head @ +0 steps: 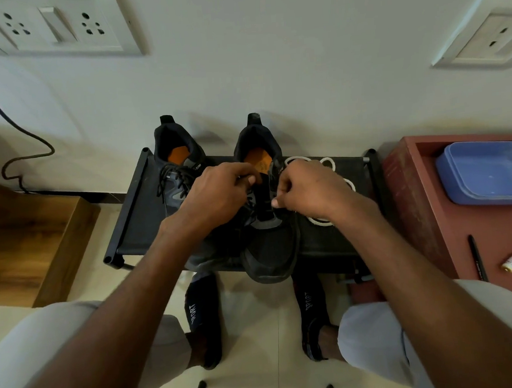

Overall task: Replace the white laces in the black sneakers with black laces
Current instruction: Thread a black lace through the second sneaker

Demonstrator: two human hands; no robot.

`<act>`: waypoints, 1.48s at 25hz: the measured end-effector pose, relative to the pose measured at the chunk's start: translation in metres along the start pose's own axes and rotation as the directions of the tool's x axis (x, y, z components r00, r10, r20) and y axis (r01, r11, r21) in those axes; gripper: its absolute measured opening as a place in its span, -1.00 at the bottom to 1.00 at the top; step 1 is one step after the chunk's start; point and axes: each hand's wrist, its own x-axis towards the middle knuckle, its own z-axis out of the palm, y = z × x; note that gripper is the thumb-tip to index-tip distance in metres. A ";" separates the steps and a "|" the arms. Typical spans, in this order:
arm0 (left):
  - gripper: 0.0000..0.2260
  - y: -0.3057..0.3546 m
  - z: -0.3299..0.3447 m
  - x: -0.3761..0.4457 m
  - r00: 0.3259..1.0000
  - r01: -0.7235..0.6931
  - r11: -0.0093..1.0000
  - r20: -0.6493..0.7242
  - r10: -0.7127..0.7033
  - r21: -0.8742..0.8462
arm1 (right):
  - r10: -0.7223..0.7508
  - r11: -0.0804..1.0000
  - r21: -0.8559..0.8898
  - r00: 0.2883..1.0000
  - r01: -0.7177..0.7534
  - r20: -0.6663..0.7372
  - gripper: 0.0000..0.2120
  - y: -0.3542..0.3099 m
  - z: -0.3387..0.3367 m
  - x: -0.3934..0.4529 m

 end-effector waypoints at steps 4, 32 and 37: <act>-0.80 0.000 -0.002 -0.001 1.000 0.004 1.000 0.030 -0.004 0.004 | 0.223 0.737 0.671 0.909 0.080 -0.353 -0.93 0.005 -0.041 -0.003; -0.94 -0.018 -0.015 0.005 0.991 -0.037 0.981 0.133 0.011 0.192 | 0.048 0.999 -0.014 0.997 -0.049 -0.058 -0.80 0.002 0.004 0.004; -0.93 -0.020 -0.010 0.006 0.995 -0.067 0.975 0.093 0.048 0.214 | 0.236 0.952 0.269 0.909 -0.145 -0.344 -0.87 0.002 -0.014 0.003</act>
